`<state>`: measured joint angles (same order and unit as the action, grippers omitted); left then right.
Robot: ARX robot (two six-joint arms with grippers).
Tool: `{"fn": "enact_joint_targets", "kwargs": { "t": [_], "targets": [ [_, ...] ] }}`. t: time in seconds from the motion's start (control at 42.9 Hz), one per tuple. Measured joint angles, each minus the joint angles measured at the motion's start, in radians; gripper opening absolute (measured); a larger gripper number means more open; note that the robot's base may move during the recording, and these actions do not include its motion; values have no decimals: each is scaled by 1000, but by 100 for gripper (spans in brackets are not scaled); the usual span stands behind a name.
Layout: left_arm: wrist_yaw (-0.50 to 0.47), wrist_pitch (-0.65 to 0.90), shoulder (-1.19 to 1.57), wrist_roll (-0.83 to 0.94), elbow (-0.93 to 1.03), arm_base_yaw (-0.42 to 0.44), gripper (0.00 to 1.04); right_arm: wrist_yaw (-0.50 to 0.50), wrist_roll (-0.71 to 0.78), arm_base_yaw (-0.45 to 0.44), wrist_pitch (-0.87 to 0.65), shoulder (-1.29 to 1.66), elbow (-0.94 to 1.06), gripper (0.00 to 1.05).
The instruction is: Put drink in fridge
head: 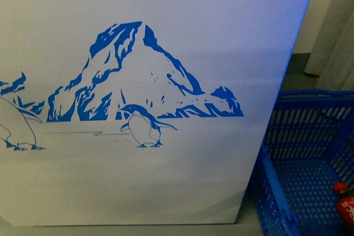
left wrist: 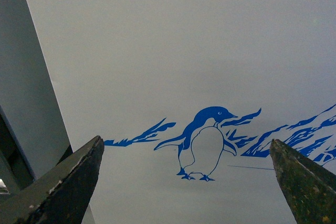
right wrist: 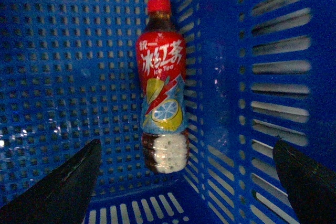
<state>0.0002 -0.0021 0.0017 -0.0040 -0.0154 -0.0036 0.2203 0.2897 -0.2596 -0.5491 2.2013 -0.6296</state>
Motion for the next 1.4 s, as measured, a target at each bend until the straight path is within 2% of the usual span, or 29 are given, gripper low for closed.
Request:
{"fn": "enact_joint_targets", "kwargs": {
  "t": [0.303,0.466,0.676,1.096,1.306,1.399],
  "targets": [
    [0,0,0,0,0,0,97,111,6,1,-51,383,-206,98],
    [0,0,0,0,0,0,97,174,-14,2,5,528,-355,98],
    [0,0,0,0,0,0,97,202,-69,4,83,625,-482,98],
    [0,0,0,0,0,0,97,182,-195,-19,210,719,-629,98],
    [0,0,0,0,0,0,97,175,-210,-20,217,724,-638,98],
    [0,0,0,0,0,0,97,171,-214,-21,209,724,-637,84]
  ]
}}
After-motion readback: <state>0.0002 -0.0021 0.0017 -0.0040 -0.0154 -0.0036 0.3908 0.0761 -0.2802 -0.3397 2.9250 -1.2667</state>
